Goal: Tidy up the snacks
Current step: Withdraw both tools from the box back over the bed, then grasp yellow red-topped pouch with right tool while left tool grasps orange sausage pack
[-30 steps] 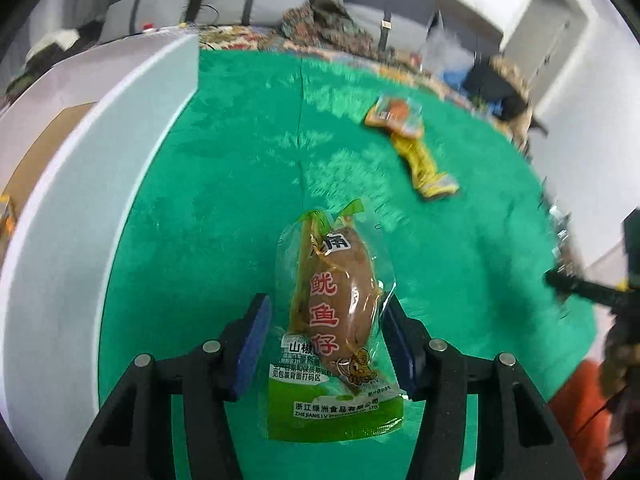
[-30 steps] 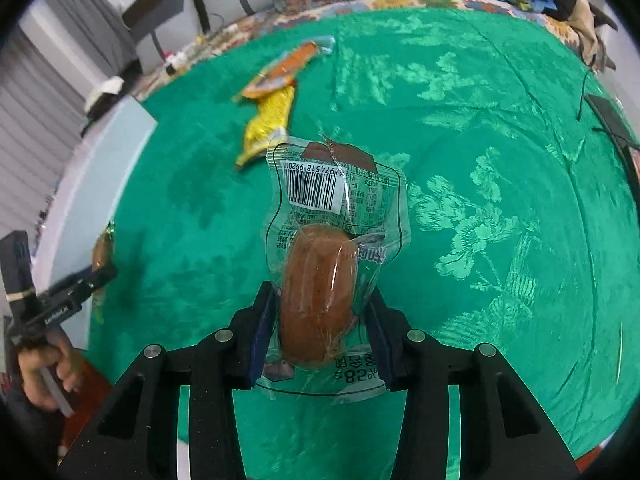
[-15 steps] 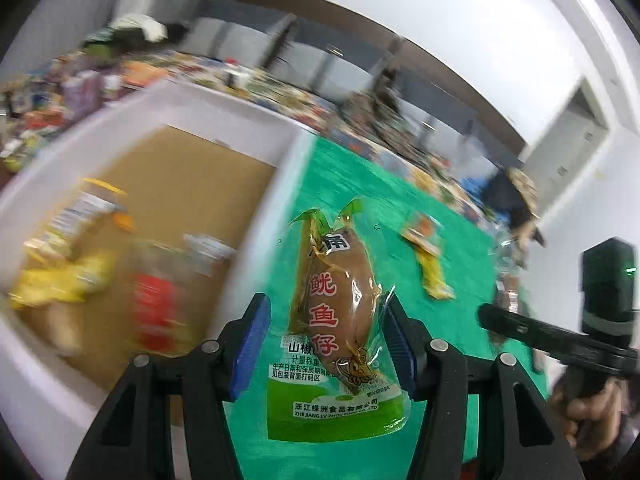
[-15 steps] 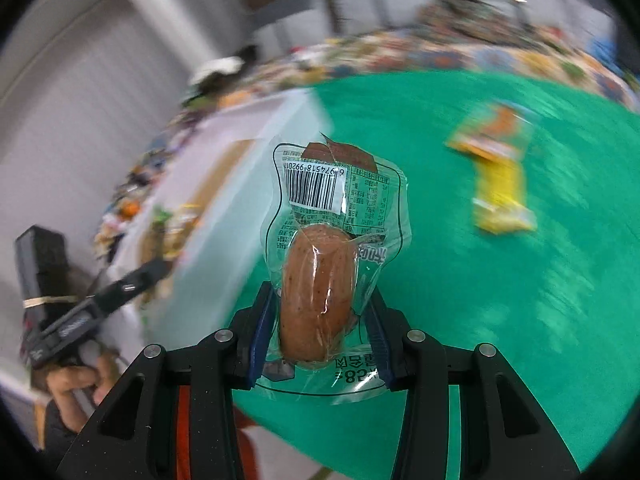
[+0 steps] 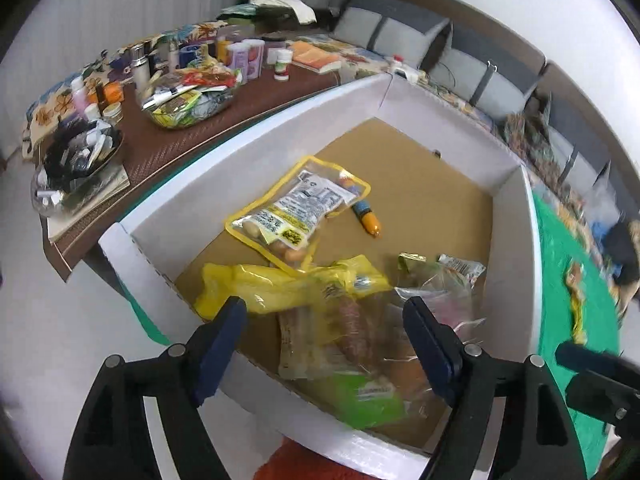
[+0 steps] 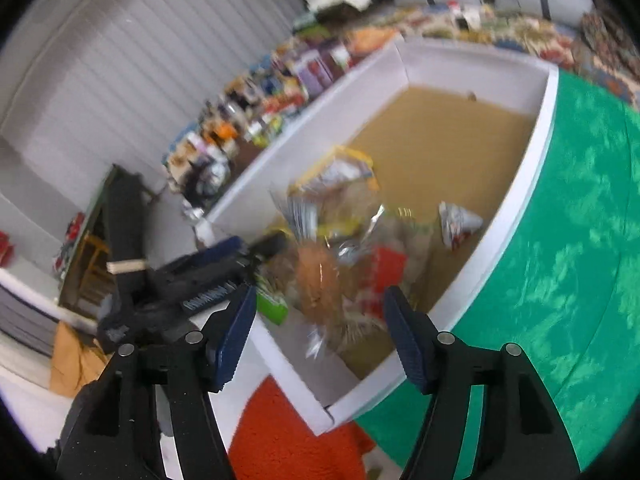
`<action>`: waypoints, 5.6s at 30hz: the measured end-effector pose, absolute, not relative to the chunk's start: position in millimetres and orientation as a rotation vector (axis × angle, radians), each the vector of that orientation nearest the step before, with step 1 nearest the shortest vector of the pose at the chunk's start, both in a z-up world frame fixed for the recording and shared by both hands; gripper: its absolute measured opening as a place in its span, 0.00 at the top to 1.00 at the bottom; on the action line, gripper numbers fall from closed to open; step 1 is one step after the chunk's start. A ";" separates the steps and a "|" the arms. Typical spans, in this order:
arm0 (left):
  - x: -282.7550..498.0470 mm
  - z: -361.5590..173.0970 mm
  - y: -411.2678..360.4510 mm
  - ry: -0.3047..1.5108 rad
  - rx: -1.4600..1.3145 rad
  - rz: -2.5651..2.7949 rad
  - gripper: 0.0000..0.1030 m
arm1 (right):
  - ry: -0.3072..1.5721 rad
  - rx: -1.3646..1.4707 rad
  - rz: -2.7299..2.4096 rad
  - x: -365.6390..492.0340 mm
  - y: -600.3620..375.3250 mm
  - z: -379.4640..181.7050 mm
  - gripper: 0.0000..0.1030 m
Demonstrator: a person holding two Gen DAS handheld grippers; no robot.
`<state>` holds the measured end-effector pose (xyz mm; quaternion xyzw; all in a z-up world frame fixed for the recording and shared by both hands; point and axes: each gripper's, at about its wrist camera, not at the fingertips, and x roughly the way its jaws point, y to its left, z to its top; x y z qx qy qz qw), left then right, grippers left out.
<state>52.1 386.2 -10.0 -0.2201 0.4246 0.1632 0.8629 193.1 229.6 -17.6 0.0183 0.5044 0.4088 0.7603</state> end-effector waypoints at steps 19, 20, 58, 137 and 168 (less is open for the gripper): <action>115.3 -3.7 96.9 0.922 -0.319 -0.221 0.00 | 0.942 -0.098 -0.030 177.3 -145.4 -130.5 0.30; 123.2 -16.8 79.6 0.949 -0.290 -0.229 0.00 | 0.938 -0.085 -0.070 177.6 -164.0 -131.3 0.30; 228.2 -112.5 12.7 0.953 0.034 -0.090 0.00 | 0.871 0.056 -0.159 204.2 -235.2 -142.9 0.18; 231.7 -114.2 12.3 0.952 0.057 -0.131 0.00 | 1.120 -0.121 -0.006 256.2 -201.4 -120.7 0.42; 231.8 -114.5 12.2 0.951 0.057 -0.131 0.00 | 0.879 0.023 -0.098 211.9 -258.0 -138.4 0.16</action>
